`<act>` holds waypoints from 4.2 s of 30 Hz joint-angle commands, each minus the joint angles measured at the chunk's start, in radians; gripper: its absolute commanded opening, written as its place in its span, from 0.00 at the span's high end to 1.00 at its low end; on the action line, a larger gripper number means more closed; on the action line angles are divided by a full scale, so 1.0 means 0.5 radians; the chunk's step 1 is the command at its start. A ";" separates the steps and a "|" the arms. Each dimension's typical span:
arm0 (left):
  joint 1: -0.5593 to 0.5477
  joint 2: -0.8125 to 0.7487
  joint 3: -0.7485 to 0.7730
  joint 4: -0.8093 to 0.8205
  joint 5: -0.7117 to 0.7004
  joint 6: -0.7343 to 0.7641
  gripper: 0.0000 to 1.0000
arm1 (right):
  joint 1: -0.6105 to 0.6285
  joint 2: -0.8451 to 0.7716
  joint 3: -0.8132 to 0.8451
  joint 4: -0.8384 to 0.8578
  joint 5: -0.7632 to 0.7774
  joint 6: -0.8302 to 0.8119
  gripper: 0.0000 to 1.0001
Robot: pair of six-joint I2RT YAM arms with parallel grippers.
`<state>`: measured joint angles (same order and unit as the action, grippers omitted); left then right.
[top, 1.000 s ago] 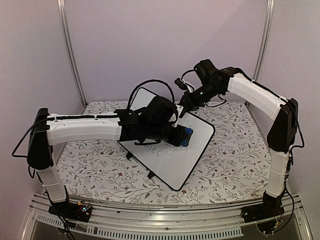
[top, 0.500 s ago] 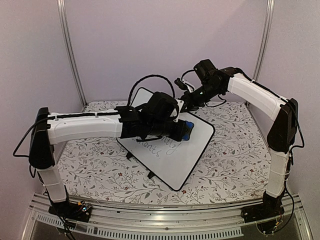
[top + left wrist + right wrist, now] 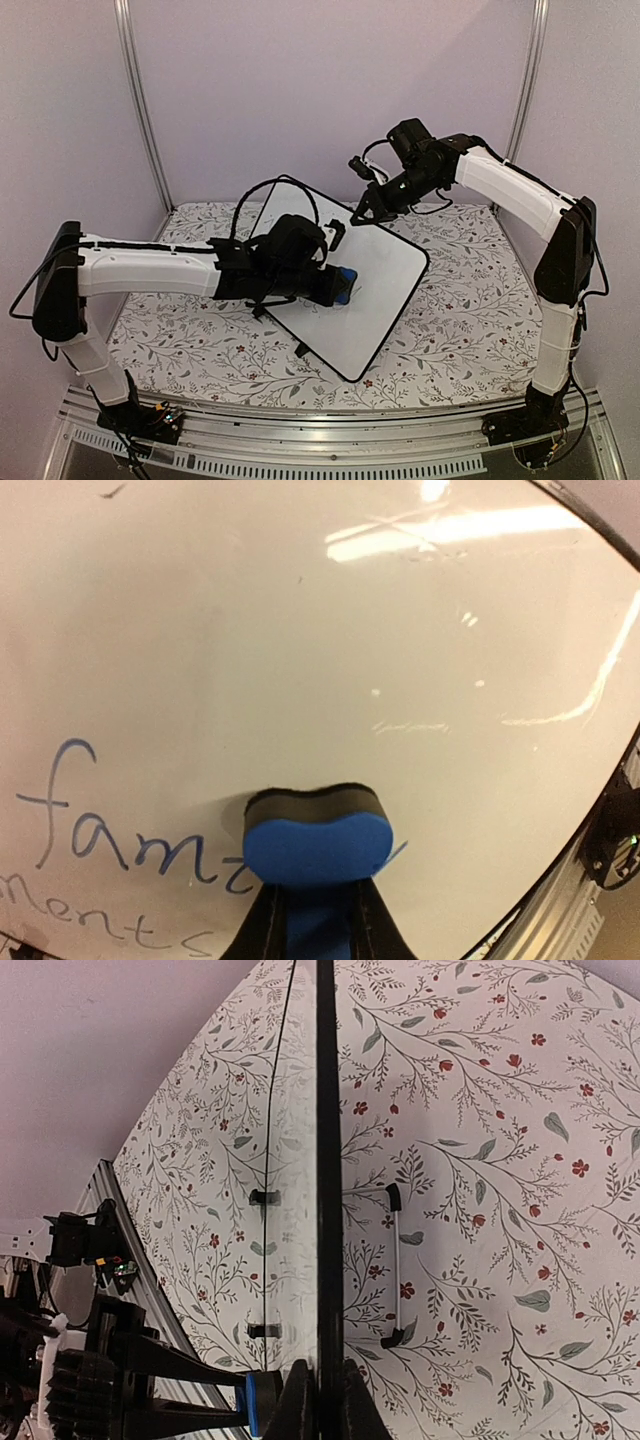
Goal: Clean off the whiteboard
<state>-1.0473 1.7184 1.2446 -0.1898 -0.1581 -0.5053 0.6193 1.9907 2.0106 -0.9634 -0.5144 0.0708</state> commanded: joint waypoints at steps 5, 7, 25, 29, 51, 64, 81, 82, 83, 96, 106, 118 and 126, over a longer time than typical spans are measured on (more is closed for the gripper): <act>0.160 -0.157 -0.158 -0.154 -0.113 -0.009 1.00 | 0.111 -0.030 -0.011 -0.114 0.039 -0.120 1.00; 0.226 -0.246 -0.171 -0.147 -0.116 0.010 1.00 | 0.111 -0.027 -0.014 -0.114 0.038 -0.120 1.00; 0.880 -0.495 -0.110 -0.217 0.245 0.231 1.00 | 0.111 -0.066 -0.011 -0.116 0.041 -0.120 1.00; 1.057 -0.553 -0.131 -0.255 0.348 0.272 1.00 | 0.111 -0.073 -0.008 -0.112 0.043 -0.120 1.00; 1.310 -0.379 -0.107 -0.139 0.672 0.592 1.00 | 0.105 -0.025 0.118 -0.191 0.082 -0.236 1.00; 1.288 -0.563 -0.174 -0.264 0.576 0.639 1.00 | 0.105 0.094 0.182 -0.200 0.093 -0.160 1.00; 1.192 -0.207 0.108 -0.460 0.463 0.722 1.00 | 0.105 0.130 0.206 -0.223 0.136 -0.163 1.00; 1.185 -0.201 0.121 -0.464 0.461 0.724 1.00 | 0.105 0.130 0.205 -0.222 0.136 -0.163 1.00; 1.182 -0.201 0.127 -0.465 0.459 0.725 1.00 | 0.105 0.125 0.206 -0.223 0.136 -0.165 1.00; 1.173 -0.126 0.151 -0.461 0.470 0.730 1.00 | 0.105 0.137 0.192 -0.219 0.139 -0.171 1.00; 1.173 -0.172 -0.078 -0.332 0.562 0.573 1.00 | 0.105 0.124 0.163 -0.213 0.139 -0.175 1.00; 1.173 -0.250 -0.307 -0.271 0.513 0.442 1.00 | 0.105 0.102 0.145 -0.210 0.144 -0.175 1.00; 1.180 -0.348 -0.482 -0.193 0.479 0.385 1.00 | 0.105 0.102 0.139 -0.206 0.135 -0.175 1.00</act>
<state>-0.4496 1.5661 1.0195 -0.3141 0.0921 -0.2928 0.6525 2.0178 2.1040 -1.0515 -0.5110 0.0517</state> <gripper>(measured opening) 0.154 0.035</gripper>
